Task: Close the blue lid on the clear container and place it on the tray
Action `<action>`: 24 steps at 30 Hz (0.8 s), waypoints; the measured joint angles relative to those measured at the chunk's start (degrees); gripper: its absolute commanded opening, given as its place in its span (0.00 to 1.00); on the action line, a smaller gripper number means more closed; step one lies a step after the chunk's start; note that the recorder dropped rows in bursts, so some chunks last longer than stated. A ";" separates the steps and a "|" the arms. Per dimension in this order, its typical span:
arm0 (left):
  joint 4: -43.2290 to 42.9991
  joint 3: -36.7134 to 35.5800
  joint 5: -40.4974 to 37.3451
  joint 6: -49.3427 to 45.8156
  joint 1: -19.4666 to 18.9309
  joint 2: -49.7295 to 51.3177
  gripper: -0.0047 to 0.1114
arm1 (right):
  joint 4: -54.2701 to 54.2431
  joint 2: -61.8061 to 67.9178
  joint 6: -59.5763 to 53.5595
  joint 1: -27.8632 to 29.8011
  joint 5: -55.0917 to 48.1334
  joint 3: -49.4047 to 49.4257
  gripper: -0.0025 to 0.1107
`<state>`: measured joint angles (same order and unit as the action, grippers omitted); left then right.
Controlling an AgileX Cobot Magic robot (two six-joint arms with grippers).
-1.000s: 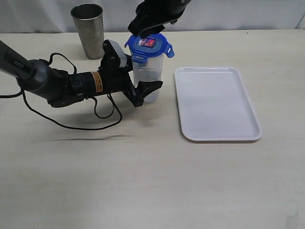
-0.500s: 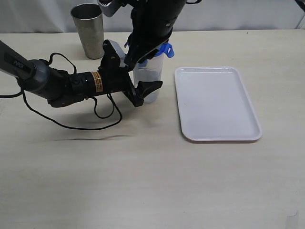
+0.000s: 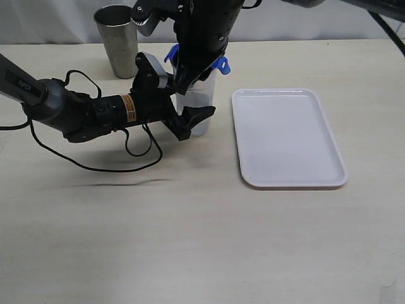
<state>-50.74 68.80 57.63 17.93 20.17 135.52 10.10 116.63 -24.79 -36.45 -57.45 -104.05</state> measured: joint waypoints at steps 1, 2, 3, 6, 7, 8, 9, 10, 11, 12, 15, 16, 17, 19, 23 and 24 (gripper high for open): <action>0.11 0.00 -0.12 0.00 0.00 0.00 0.04 | 0.00 0.04 -0.25 -0.05 0.00 -0.12 0.43; 0.11 0.00 -0.12 0.00 0.00 0.00 0.04 | 0.00 0.08 -0.40 -0.05 0.00 -0.12 0.43; 0.11 0.00 -0.12 0.00 0.00 0.00 0.04 | 0.13 0.17 -0.65 -0.14 0.00 -0.12 0.43; 0.11 0.00 -0.12 0.00 0.00 0.00 0.04 | 0.39 0.78 -1.26 -0.14 0.00 -0.36 0.42; 0.11 0.00 -0.12 0.00 0.00 0.00 0.04 | 0.65 1.12 -1.47 -0.28 -0.11 -0.45 0.42; 0.11 0.00 -0.12 0.00 0.00 0.00 0.04 | 0.76 1.41 -1.47 -0.28 -0.11 -0.45 0.40; 0.11 0.09 -0.22 0.00 0.00 0.00 0.04 | 1.06 1.66 -1.69 -0.28 -0.11 -0.58 0.40; 0.11 0.09 -0.33 0.00 -0.02 0.00 0.04 | 1.06 1.69 -1.69 -0.28 -0.11 -0.58 0.40; 0.11 0.12 -0.33 0.11 -0.12 0.00 0.04 | 1.28 1.69 -2.14 -0.32 0.32 -0.28 0.40; 0.11 0.12 -0.33 0.11 -0.12 0.00 0.04 | 1.28 1.69 -2.39 -0.32 0.62 -0.02 0.40; 0.11 0.22 -0.44 0.22 -0.12 0.00 0.04 | 2.15 1.33 -2.73 -0.41 3.26 1.99 0.38; 0.11 0.22 -0.44 0.22 -0.12 0.00 0.04 | 2.45 1.20 -2.73 -0.58 3.68 2.40 0.38; 0.22 0.34 -0.52 0.22 -0.12 0.00 0.04 | 3.05 0.98 -2.76 -0.70 4.43 3.06 0.37; 0.33 0.34 -0.57 0.22 -0.12 0.00 0.04 | 3.58 0.87 -2.76 -0.84 5.13 3.58 0.35; 0.93 0.34 -0.96 0.32 -0.24 0.00 0.04 | 3.98 0.87 -2.76 -0.91 6.58 3.99 0.33; 1.02 0.34 -0.96 0.43 -0.24 0.00 0.04 | 4.08 0.87 -2.76 -0.91 7.01 4.25 0.33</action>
<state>-49.73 69.14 56.67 18.36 19.92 135.52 14.18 117.50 -27.55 -37.35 -50.43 -99.80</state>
